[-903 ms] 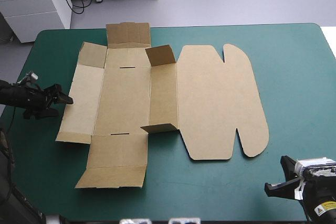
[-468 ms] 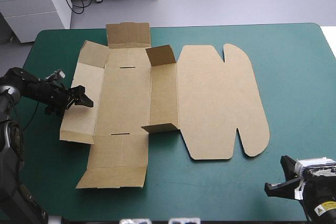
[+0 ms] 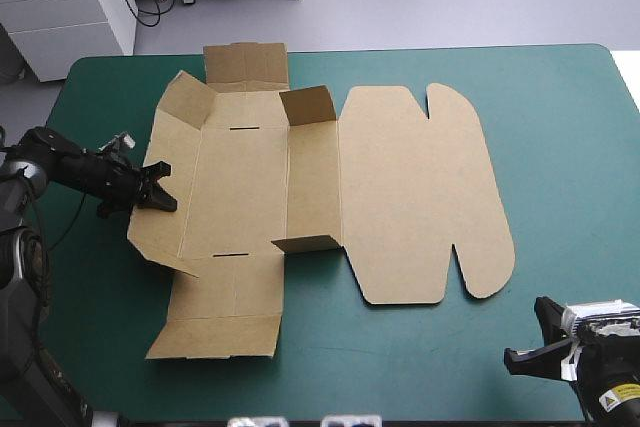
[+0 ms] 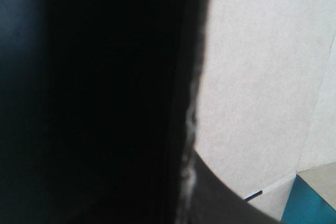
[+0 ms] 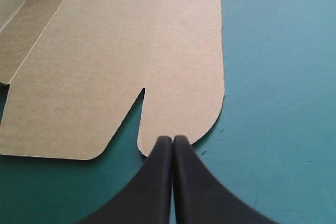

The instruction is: Fold the box

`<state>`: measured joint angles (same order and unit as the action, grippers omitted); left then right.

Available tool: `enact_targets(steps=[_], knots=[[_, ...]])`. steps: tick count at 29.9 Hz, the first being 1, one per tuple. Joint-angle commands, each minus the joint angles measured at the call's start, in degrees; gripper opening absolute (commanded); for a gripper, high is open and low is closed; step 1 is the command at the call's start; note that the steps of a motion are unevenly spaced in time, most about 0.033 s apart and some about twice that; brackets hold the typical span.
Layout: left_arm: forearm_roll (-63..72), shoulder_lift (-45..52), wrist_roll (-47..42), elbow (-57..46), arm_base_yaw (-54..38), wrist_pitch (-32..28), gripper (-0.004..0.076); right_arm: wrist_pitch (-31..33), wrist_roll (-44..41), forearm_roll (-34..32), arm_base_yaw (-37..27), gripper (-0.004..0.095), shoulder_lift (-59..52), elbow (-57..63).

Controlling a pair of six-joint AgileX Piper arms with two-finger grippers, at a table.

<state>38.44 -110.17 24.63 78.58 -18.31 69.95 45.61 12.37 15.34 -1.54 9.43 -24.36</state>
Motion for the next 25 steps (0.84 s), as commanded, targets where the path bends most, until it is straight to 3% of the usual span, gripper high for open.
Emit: enact_targets(steps=[1,10,14,18,22,25], knots=[[0.9,4.1,-0.6,1.7,-1.1,4.4,-0.0001,-4.1,0.0,0.5,0.2,-0.0019,0.5,-1.6],[-4.3,5.6,-0.5,3.3,1.0,4.4,-0.0008,-3.9,0.0,0.6,0.2,-0.0019,0.5,-1.7],[-7.1,6.4,0.2,8.7,3.6,4.4,-0.0008,-3.9,0.0,0.6,0.2,-0.0019,0.5,-1.7],[-19.6,7.4,0.8,18.6,9.2,4.1,-0.0008,-4.4,0.0,1.7,0.2,-0.0019,0.5,-1.7],[-26.2,7.2,6.5,27.5,15.8,3.9,-0.0008,-4.5,0.4,3.5,0.2,-0.0017,0.7,-1.7],[-29.2,7.2,16.9,32.0,21.0,3.9,-0.0008,-4.5,0.4,3.5,0.2,-0.0013,1.2,-1.7]])
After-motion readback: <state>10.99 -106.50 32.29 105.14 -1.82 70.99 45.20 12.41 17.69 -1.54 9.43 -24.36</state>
